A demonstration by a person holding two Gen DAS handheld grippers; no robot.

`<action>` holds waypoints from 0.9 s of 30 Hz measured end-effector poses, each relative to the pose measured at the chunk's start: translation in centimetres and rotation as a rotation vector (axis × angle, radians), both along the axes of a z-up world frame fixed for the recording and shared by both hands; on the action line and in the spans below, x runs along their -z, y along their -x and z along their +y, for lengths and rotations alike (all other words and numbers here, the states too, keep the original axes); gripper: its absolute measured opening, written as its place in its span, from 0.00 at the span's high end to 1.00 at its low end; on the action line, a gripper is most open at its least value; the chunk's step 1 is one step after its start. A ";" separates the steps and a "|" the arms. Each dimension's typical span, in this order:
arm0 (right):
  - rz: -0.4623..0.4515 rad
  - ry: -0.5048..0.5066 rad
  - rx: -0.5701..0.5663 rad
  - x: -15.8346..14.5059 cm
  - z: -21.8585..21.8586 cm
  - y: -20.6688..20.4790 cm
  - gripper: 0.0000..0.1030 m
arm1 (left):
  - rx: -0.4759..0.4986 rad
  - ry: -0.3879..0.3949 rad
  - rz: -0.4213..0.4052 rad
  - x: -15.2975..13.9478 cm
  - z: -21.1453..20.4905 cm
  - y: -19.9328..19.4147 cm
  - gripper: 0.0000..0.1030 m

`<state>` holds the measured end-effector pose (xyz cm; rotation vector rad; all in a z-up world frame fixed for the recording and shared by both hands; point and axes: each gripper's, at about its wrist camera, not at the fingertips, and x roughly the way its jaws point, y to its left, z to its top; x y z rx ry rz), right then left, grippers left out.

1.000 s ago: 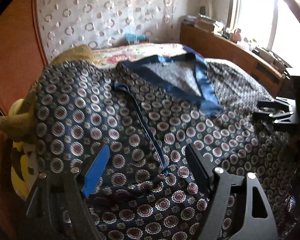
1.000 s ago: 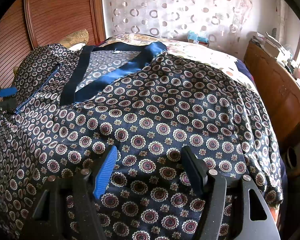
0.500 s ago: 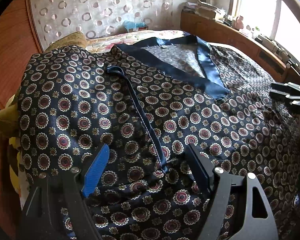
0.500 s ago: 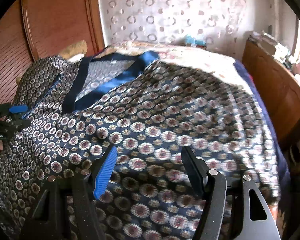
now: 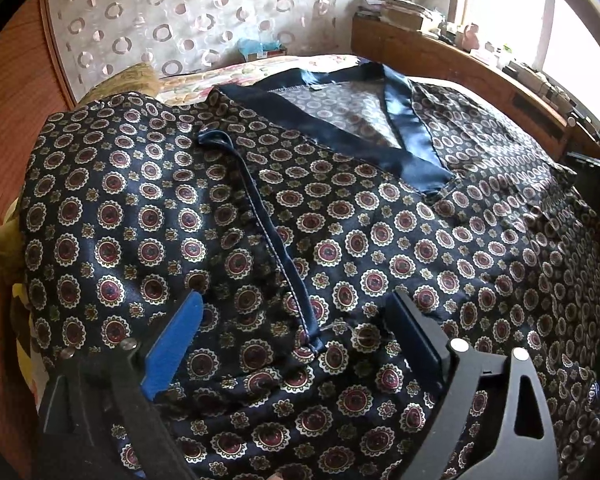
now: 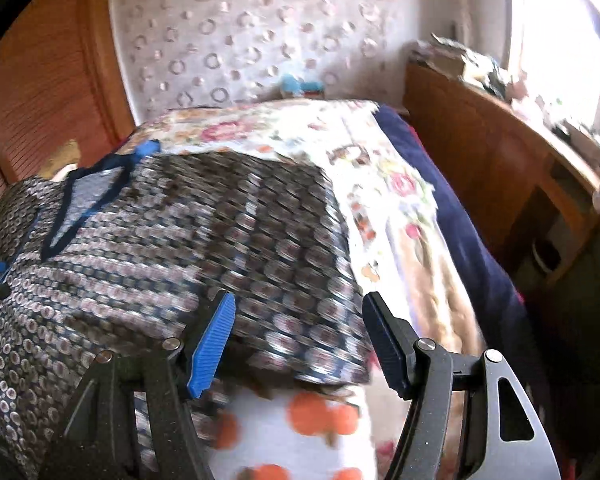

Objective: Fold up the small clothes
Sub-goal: 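Grasp the shirt's other side edge with the right tool, then fold the held side toward the collar with the right tool, release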

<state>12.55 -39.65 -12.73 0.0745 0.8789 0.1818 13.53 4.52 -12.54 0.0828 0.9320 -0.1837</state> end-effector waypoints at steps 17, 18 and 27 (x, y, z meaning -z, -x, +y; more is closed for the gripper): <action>0.046 0.017 -0.017 1.0 -1.1 -0.1 0.77 | 0.006 -0.010 0.008 0.1 -0.2 -0.2 0.00; 0.040 0.045 -0.014 1.0 -0.8 -0.1 0.80 | 0.004 -0.011 0.008 0.1 -0.2 -0.2 0.00; -0.039 0.050 -0.013 0.2 0.8 -0.2 0.97 | -0.054 -0.028 -0.099 -2.1 0.1 1.4 0.00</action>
